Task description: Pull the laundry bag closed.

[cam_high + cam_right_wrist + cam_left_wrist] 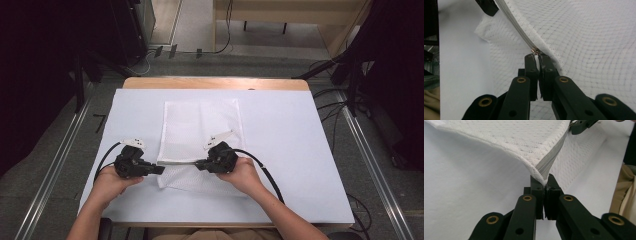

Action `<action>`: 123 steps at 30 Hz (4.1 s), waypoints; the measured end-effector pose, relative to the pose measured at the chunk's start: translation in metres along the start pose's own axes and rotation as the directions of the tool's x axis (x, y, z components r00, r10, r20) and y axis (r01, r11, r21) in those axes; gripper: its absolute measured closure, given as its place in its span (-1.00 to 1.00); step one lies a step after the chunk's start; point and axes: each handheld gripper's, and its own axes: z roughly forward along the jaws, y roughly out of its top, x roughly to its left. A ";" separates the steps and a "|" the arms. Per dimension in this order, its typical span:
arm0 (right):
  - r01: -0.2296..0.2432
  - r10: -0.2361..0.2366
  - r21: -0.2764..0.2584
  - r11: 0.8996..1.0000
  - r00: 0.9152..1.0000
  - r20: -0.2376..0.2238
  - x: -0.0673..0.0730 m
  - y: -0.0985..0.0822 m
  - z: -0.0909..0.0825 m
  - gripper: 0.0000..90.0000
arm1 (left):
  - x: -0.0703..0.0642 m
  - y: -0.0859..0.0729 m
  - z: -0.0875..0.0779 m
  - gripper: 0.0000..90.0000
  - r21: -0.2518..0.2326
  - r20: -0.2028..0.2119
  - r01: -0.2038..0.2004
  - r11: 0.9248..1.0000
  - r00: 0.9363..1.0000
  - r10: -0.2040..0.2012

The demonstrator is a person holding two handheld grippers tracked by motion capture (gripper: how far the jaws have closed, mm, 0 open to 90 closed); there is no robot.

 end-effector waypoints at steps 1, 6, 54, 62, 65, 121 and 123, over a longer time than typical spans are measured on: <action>0.004 -0.004 -0.001 1.000 1.000 -0.001 0.000 0.000 0.000 0.96 | 0.000 0.000 0.000 0.97 0.000 -0.005 -0.001 1.000 1.000 0.001; -0.006 0.006 0.005 1.000 1.000 0.007 -0.002 -0.002 -0.003 0.96 | 0.001 -0.001 -0.001 0.97 -0.001 -0.003 -0.001 1.000 1.000 0.001; -0.093 0.092 0.019 0.996 0.995 0.034 -0.023 -0.034 -0.039 0.96 | 0.003 -0.005 -0.001 0.97 0.008 0.013 0.016 1.000 1.000 -0.016; -0.090 0.088 0.035 0.995 0.995 0.043 -0.022 -0.035 -0.044 0.96 | 0.003 -0.006 -0.001 0.96 0.007 0.004 0.012 1.000 1.000 -0.012; -0.101 0.099 0.036 0.994 0.994 0.045 -0.024 -0.038 -0.047 0.96 | 0.003 -0.006 -0.002 0.96 0.008 0.003 0.014 1.000 1.000 -0.014; -0.157 0.148 0.058 0.986 0.980 0.133 -0.039 -0.076 -0.087 0.94 | 0.007 -0.010 -0.002 0.73 -0.006 0.003 0.022 1.000 1.000 -0.022; -0.158 0.149 0.058 0.986 0.979 0.137 -0.038 -0.076 -0.086 0.94 | 0.007 -0.010 -0.001 0.71 -0.001 0.002 0.018 1.000 1.000 -0.018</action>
